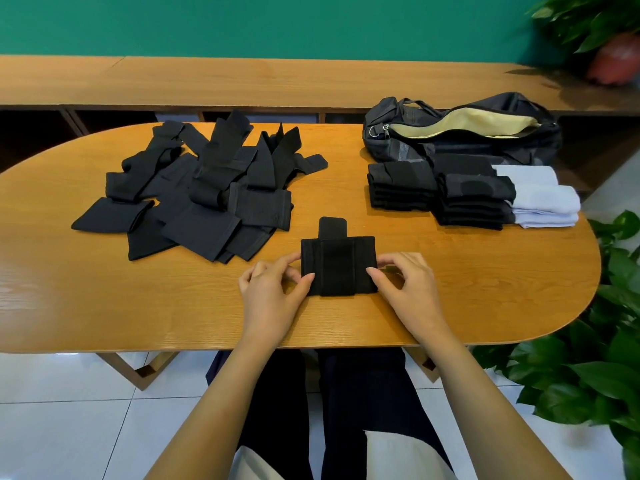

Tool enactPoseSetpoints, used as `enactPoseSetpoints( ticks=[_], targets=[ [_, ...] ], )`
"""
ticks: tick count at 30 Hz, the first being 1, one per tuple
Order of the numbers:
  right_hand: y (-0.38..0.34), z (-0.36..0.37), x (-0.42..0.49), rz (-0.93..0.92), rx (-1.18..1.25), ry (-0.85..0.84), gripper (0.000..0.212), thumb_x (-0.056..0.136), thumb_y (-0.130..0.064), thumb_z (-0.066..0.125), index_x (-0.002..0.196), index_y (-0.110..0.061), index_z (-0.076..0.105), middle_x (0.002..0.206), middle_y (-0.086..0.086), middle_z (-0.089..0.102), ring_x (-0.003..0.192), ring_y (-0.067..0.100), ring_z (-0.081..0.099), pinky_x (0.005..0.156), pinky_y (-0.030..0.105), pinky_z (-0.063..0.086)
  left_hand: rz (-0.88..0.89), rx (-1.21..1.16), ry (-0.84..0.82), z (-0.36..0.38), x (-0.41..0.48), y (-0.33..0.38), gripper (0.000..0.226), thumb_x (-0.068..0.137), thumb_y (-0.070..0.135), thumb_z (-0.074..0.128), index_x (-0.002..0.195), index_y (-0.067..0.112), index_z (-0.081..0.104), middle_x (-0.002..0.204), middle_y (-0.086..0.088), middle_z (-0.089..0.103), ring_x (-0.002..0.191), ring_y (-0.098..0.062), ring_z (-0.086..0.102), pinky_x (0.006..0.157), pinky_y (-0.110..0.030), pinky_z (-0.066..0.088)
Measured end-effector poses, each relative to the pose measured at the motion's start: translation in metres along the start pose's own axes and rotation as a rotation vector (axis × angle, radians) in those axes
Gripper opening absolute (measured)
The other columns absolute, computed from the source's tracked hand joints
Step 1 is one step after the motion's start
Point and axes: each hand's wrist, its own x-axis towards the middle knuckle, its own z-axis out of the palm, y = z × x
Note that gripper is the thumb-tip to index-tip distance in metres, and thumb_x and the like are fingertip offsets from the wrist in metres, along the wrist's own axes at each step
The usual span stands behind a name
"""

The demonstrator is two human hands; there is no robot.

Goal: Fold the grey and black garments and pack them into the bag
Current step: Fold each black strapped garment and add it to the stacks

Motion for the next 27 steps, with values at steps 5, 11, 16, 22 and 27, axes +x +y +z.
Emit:
enactPoseSetpoints(
  ticks=[5,11,16,22,27],
  targets=[
    [0.0011,0.0023,0.0014,-0.003,-0.017,0.046,0.019,0.087,-0.034,0.067,0.101,-0.032,0.055,0.099,-0.022,0.051,0.102,0.001,0.043,0.093,0.037,0.044,0.014,0.029,-0.011,0.0009,0.0007,-0.0007,0.048,0.085,0.034,0.070,0.130,0.028,0.057,0.092,0.018,0.061,0.101,-0.003,0.047,0.102,-0.031,0.023],
    [0.0038,0.0034,0.0006,-0.027,-0.067,0.002,0.026,0.094,-0.036,0.058,0.120,-0.031,0.057,0.120,-0.022,0.051,0.121,0.000,0.037,0.105,0.040,0.036,0.055,0.070,-0.038,-0.0009,0.0000,-0.0004,0.053,0.082,0.053,0.065,0.129,0.030,0.058,0.117,0.017,0.060,0.117,-0.007,0.044,0.110,-0.041,0.023],
    [0.0031,0.0054,0.0014,-0.058,-0.218,-0.111,0.029,0.099,-0.040,0.050,0.126,-0.034,0.060,0.136,-0.022,0.050,0.137,0.001,0.028,0.114,0.032,0.010,0.109,0.126,-0.230,-0.0043,0.0017,0.0047,0.067,0.073,0.056,0.074,0.133,0.042,0.051,0.129,0.031,0.042,0.132,0.005,0.025,0.118,-0.049,-0.009],
    [0.0036,0.0057,0.0008,-0.064,-0.209,-0.104,0.034,0.097,-0.049,0.045,0.125,-0.037,0.061,0.136,-0.020,0.052,0.135,0.001,0.031,0.117,0.041,0.017,0.147,0.159,-0.245,-0.0028,0.0017,0.0042,0.048,0.082,0.053,0.064,0.128,0.040,0.058,0.133,0.025,0.051,0.135,-0.001,0.028,0.114,-0.045,-0.022],
    [-0.0011,0.0029,-0.0017,-0.211,-0.184,-0.095,0.058,0.083,-0.069,0.049,0.131,-0.037,0.055,0.134,-0.021,0.049,0.133,0.002,0.029,0.115,0.035,0.013,0.175,0.150,-0.206,-0.0018,0.0011,0.0044,0.056,0.083,0.068,0.039,0.124,0.039,0.063,0.125,0.025,0.055,0.126,0.004,0.032,0.113,-0.041,-0.022]
  ],
)
